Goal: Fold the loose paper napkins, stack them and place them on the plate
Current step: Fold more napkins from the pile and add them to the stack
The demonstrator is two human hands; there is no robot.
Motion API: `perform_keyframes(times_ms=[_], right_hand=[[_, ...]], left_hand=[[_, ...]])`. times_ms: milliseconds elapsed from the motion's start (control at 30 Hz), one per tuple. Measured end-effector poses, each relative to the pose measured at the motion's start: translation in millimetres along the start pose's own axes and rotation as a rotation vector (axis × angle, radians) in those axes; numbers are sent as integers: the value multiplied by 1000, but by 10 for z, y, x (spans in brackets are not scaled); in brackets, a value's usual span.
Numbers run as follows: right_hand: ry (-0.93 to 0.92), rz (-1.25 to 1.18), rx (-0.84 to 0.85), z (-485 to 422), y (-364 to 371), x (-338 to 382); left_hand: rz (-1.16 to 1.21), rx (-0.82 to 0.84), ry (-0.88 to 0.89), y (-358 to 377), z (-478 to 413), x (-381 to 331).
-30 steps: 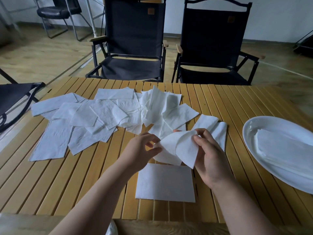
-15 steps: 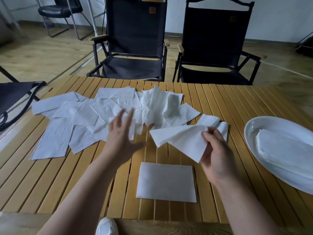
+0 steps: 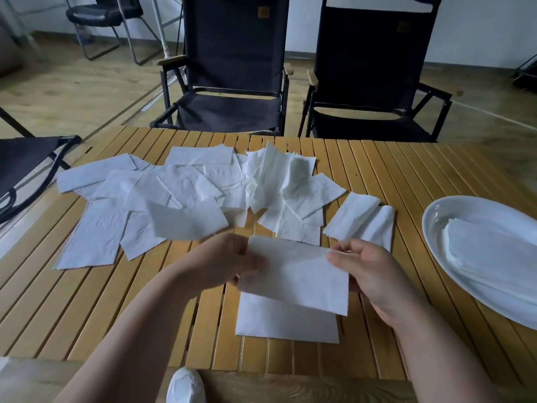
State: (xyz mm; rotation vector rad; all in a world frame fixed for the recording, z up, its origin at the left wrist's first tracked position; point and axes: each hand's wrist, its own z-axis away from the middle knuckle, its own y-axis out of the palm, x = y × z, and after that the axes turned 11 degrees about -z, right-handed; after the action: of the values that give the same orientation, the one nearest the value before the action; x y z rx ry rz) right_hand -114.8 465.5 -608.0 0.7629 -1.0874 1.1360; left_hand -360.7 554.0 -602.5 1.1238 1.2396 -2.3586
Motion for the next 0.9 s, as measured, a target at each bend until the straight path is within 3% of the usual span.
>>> perform_keyframes(times_ms=[100,233,533,633,700,800,900], right_hand=[[2,247,24,7,-17,-44],[6,456,17,-2,6,-101],[-16,743,-5,-21,164,-206],[-10,771,-25,-47,178,-195],[-53,740,-60,-90,175,-179],[-224,714,-139,-197,190,-159],[-283,693,-148,-314,243,-189]], left_hand=[[-164,122,-94,-33,23,2],[-204,303,-179,-16,12,20],[-495,411,-353,171,-164,21],[-634,552,-490,219,-219,-20],[-692,458,-497,205,-267,21],[-711,-13,-397,188,-281,31],[-661,-374,-115,328,-368,-81]])
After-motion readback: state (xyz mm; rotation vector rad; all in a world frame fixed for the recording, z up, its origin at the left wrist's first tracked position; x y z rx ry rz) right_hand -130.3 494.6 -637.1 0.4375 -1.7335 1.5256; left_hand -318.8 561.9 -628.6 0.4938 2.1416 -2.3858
